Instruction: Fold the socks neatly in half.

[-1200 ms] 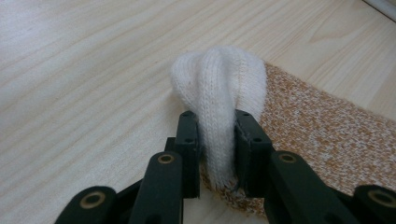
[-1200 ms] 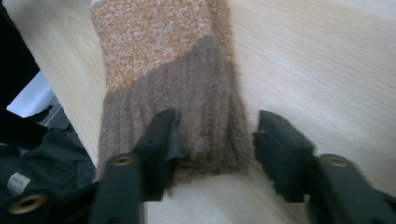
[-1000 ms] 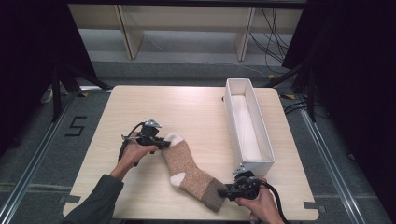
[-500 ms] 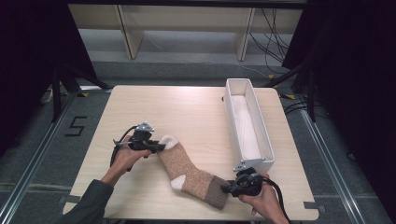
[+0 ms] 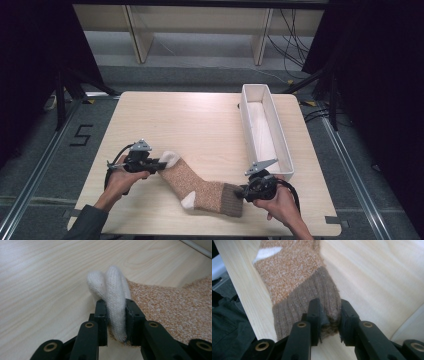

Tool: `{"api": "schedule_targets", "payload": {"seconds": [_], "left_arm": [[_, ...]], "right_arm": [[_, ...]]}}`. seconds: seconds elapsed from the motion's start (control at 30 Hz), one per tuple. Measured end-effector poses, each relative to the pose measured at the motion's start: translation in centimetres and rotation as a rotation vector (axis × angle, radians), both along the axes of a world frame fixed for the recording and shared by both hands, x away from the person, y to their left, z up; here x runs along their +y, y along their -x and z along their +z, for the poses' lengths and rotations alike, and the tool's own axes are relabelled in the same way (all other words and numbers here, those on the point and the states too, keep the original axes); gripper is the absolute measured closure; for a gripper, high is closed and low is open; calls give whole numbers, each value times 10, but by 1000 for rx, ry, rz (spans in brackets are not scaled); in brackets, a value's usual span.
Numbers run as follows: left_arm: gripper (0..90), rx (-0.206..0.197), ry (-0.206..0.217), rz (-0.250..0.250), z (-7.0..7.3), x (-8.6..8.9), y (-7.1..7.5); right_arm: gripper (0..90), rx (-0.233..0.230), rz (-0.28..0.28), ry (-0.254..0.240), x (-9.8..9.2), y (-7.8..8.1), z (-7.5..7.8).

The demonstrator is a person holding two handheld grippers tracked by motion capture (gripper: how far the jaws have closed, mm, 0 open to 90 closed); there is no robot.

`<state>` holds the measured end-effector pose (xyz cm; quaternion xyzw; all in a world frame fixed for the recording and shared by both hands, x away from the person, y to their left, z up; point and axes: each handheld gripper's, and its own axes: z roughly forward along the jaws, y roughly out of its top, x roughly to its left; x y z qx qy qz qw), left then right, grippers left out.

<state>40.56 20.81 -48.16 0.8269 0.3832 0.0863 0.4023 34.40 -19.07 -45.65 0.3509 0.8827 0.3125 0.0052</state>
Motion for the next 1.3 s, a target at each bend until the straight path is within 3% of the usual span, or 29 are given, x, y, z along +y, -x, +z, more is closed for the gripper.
{"api": "schedule_targets", "payload": {"seconds": [0.03, 0.07, 0.17, 0.27, 0.3, 0.33, 0.47, 0.53, 0.57, 0.6, 0.77, 0.83, 0.87, 0.93, 1.0, 1.03, 1.1, 1.13, 1.23, 1.3], "left_arm": [[737, -4, -4, -7, 1, 2, 4], [737, -6, 7, 8, 1, 3, 8], [737, -8, 9, -6, 2, 12, 18], [737, -13, 16, 10, 1, 21, 26], [737, -13, 21, 21, 0, 24, 28], [737, -13, 40, 33, -1, 25, 29], [736, -4, 35, 43, -3, 35, 36], [735, -10, 59, 63, -5, 37, 42], [735, -8, 32, 33, -5, 40, 44], [734, -16, 57, 52, -7, 39, 47], [734, -9, 58, 57, -11, 45, 59], [732, -17, 57, 45, -12, 46, 63], [729, -16, 32, 33, -10, 47, 66], [713, -21, 39, 22, -10, 46, 72], [657, -15, 27, 22, -9, 47, 75], [612, -13, 31, 30, -8, 48, 76], [494, -4, -2, 39, -5, 50, 74], [455, -5, -1, 48, -3, 51, 73], [411, -18, -7, 77, 5, 54, 70], [397, -34, -21, 103, 9, 54, 65]], "right_arm": [[740, -27, 16, -1, 2, -3, 0], [741, 2, 0, 22, 3, -3, 4], [741, -23, 39, 46, 9, -11, 6], [742, 15, 14, 66, 16, -16, 8], [741, -27, 69, 58, 17, -22, 6], [741, -6, 45, 64, 21, -22, 7], [740, 12, 44, 84, 30, -30, 4], [739, 23, 39, 97, 34, -34, 3], [738, 16, 41, 104, 35, -36, 3], [737, 8, 46, 110, 37, -39, 2], [716, 21, 18, 143, 46, -48, -3], [689, 6, 24, 155, 47, -51, -4], [656, -4, 16, 157, 48, -52, -4], [596, -13, -54, 163, 48, -48, 2], [567, -60, -108, 156, 45, -44, 10], [565, -73, -86, 125, 41, -41, 16], [555, -100, -105, 92, 34, -34, 24], [550, -124, -80, 82, 30, -31, 26], [548, -119, -93, 63, 23, -19, 27], [553, -109, -73, 52, 21, -10, 20]]}}
